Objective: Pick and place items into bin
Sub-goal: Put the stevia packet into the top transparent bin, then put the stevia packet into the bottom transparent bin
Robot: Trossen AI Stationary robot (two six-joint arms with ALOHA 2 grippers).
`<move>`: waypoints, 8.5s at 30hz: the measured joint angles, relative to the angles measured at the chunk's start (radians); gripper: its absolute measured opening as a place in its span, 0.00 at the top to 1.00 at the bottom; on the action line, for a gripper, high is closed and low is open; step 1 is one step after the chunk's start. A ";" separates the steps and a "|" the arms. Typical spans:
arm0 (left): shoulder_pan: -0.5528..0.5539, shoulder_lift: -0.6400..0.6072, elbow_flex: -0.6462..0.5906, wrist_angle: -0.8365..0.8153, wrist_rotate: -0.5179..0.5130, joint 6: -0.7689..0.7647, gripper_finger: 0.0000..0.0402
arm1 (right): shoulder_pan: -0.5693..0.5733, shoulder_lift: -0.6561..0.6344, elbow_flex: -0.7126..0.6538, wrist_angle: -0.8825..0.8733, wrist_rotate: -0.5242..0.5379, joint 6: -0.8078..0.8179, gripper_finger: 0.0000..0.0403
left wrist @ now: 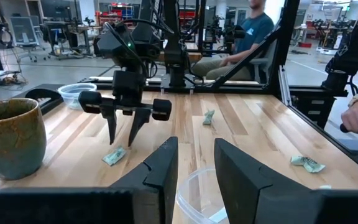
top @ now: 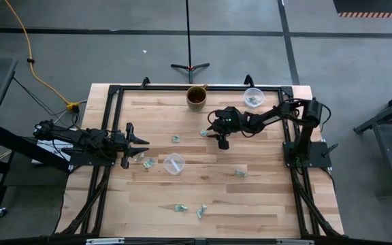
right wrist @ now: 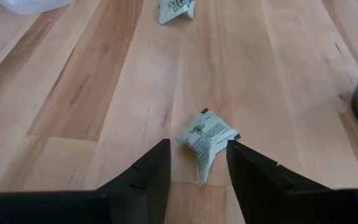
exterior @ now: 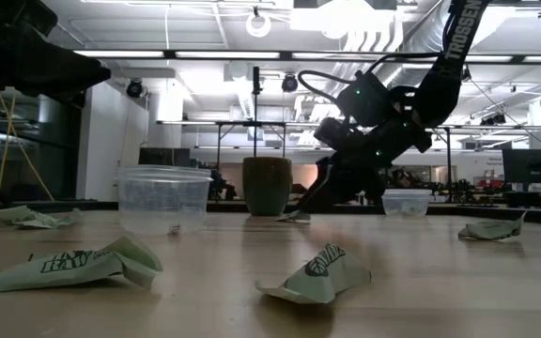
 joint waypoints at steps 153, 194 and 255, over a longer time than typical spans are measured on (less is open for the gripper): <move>0.000 0.000 0.000 0.002 -0.027 0.000 0.65 | 0.592 -0.476 -0.180 -0.747 0.168 0.621 0.69; 0.000 0.000 0.000 0.002 -0.043 0.000 0.65 | -0.141 -0.576 -0.175 -0.523 0.884 0.418 1.00; 0.000 0.001 0.000 0.007 -0.047 -0.004 0.65 | -0.090 -1.298 -0.555 -0.098 -0.030 0.471 0.90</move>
